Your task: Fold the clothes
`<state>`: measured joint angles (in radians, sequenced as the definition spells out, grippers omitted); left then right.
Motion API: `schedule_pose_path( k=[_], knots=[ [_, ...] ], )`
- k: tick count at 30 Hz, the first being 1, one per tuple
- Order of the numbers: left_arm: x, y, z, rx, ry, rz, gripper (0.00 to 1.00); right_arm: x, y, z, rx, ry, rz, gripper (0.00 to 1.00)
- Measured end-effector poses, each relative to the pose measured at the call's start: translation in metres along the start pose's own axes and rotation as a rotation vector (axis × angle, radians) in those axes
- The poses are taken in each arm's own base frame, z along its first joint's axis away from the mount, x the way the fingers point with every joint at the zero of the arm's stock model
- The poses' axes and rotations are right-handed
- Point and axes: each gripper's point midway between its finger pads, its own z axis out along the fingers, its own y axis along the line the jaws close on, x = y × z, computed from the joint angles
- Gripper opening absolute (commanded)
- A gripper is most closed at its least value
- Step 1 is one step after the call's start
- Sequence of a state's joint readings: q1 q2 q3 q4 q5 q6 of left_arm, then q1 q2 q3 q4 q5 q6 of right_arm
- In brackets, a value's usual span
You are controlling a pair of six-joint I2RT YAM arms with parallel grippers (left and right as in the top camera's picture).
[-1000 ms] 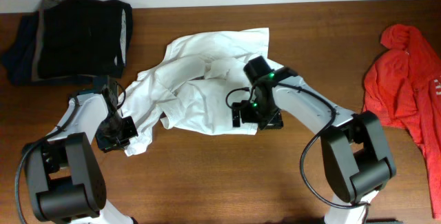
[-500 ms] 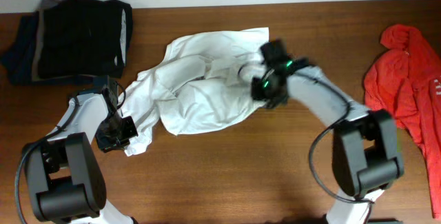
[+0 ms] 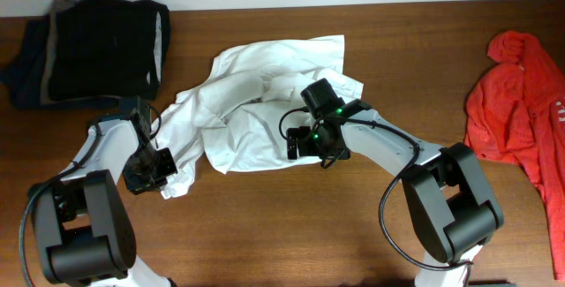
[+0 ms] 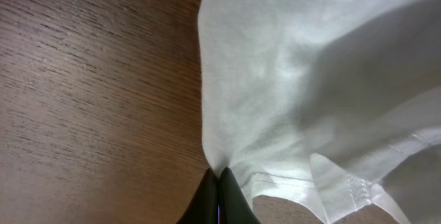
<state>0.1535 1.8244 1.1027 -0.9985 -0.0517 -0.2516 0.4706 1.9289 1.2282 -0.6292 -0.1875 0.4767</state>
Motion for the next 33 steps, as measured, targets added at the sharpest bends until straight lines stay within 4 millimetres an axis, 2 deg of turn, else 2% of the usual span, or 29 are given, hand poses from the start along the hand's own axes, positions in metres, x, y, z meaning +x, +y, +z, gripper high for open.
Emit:
schedule_pose_path(
  k=[1,2,3,7,9,10,11,12,13,14,15,16,20,23,24,26,27,29,30,31,32,33],
  knots=[
    [0.000,0.000,0.000,0.000,0.000,0.000,0.00,0.000,-0.001,0.000,0.007,-0.001,0.008,0.83],
    [0.000,0.000,0.000,0.000,0.000,0.000,0.01,0.000,-0.003,0.000,0.015,-0.001,0.021,0.48],
    [0.000,0.000,0.000,0.000,0.000,0.000,0.00,0.001,-0.004,0.000,0.019,-0.001,0.026,0.04],
    [0.005,0.001,0.000,-0.005,0.022,0.001,0.00,0.007,-0.011,0.002,0.045,0.019,0.057,0.04],
    [0.006,0.001,0.000,-0.003,0.024,0.001,0.01,0.011,-0.023,-0.011,0.084,0.061,0.092,0.04],
    [0.006,0.001,0.000,-0.003,0.024,0.001,0.00,0.004,-0.028,-0.028,0.101,0.063,0.113,0.04],
    [0.006,0.001,0.000,-0.003,0.023,0.001,0.01,-0.028,-0.027,-0.067,0.079,-0.006,0.110,0.04],
    [0.004,0.001,0.000,-0.001,0.018,0.000,0.01,-0.053,-0.025,-0.098,0.049,-0.062,0.099,0.08],
    [0.002,-0.001,0.000,0.004,0.009,0.000,0.01,-0.088,-0.022,-0.133,0.009,-0.174,0.090,0.32],
    [0.002,-0.001,0.000,0.009,0.009,0.000,0.00,-0.103,-0.025,-0.149,-0.002,-0.225,0.089,0.64],
    [0.002,-0.002,0.000,0.013,0.010,0.000,0.00,-0.107,-0.035,-0.157,0.005,-0.234,0.109,0.97],
    [0.002,-0.003,0.000,0.016,0.010,0.000,0.00,-0.103,-0.040,-0.154,0.016,-0.209,0.111,0.98],
    [0.003,-0.002,0.000,0.016,0.015,0.000,0.00,-0.068,-0.062,-0.101,0.090,0.030,0.151,0.99],
    [0.004,-0.002,0.000,0.015,0.018,0.000,0.00,-0.056,-0.068,-0.086,0.113,0.101,0.166,0.99],
    [0.005,-0.002,0.000,0.015,0.021,0.000,0.01,-0.051,-0.071,-0.075,0.121,0.126,0.169,0.99],
    [0.005,-0.003,0.000,0.017,0.023,0.000,0.00,-0.052,-0.074,-0.056,0.117,0.111,0.153,0.99],
    [0.005,-0.003,0.000,0.019,0.024,0.000,0.00,-0.064,-0.072,-0.040,0.097,0.048,0.127,0.99],
    [0.005,-0.003,0.000,0.021,0.023,0.000,0.01,-0.062,-0.073,-0.018,0.091,0.028,0.106,0.99],
    [0.005,-0.003,0.000,0.021,0.023,0.000,0.01,-0.060,-0.075,-0.014,0.092,0.029,0.107,0.99],
    [0.005,-0.003,0.000,0.021,0.023,0.000,0.00,-0.061,-0.075,-0.013,0.090,0.022,0.106,0.62],
    [0.004,-0.003,0.000,0.022,0.020,0.000,0.01,-0.062,-0.075,-0.013,0.089,0.018,0.108,0.11],
    [0.004,-0.004,0.000,0.022,0.017,0.000,0.01,-0.063,-0.074,-0.013,0.088,0.014,0.107,0.04]
  ],
)
